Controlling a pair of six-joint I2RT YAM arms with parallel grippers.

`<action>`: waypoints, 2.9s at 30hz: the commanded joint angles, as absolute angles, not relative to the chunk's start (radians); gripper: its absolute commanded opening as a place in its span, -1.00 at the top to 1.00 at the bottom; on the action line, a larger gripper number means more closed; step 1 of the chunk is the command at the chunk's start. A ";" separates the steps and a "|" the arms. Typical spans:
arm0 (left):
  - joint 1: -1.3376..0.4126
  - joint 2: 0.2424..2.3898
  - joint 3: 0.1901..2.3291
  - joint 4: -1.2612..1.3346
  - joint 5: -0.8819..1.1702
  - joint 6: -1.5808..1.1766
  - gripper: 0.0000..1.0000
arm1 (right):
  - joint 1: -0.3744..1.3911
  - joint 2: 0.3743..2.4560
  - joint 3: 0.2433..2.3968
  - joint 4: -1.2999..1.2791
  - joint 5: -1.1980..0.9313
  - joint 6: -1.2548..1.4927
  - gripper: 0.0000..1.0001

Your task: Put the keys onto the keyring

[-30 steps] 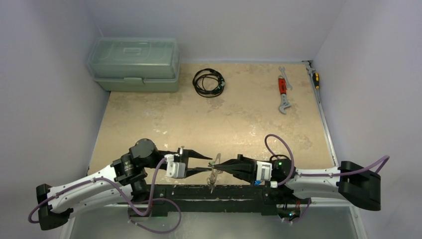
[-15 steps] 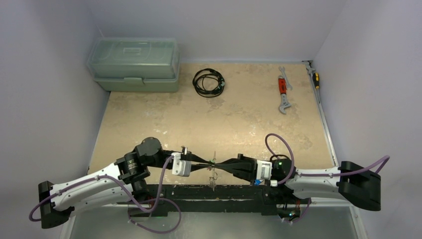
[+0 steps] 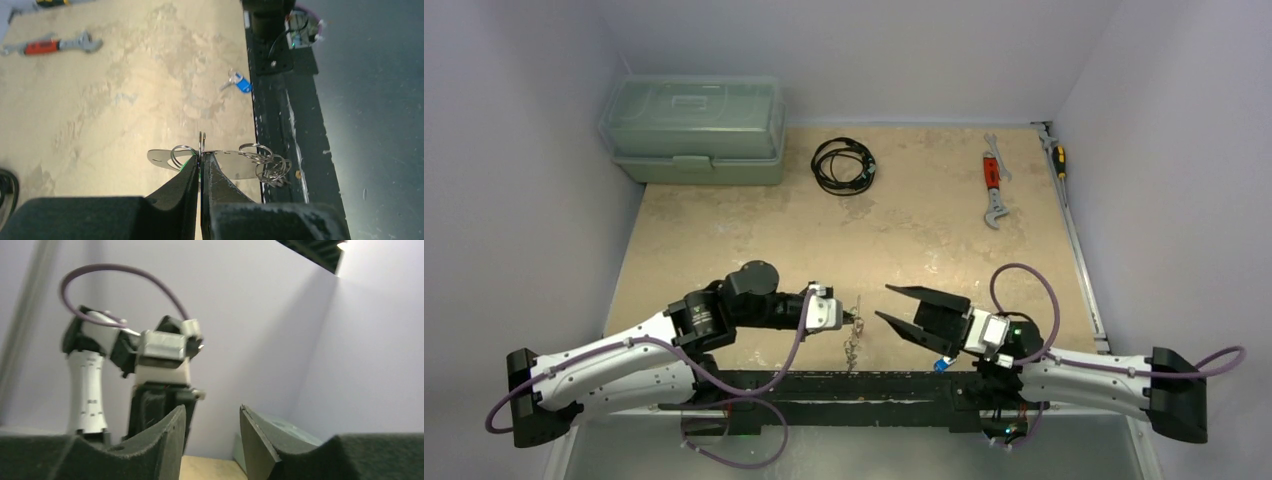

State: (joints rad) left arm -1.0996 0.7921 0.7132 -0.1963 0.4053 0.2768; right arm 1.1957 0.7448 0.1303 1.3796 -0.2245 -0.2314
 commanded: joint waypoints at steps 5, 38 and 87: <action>-1.094 0.872 0.871 -0.357 0.201 0.207 1.00 | 1.197 0.611 0.321 0.804 0.132 -0.210 -0.07; -1.074 0.859 0.953 -0.589 0.316 0.192 1.00 | 1.193 0.951 0.787 -0.005 -0.161 -0.298 0.14; -0.994 0.572 0.799 -0.280 0.337 0.245 -0.18 | 1.184 0.635 0.436 0.646 -0.284 -0.212 1.00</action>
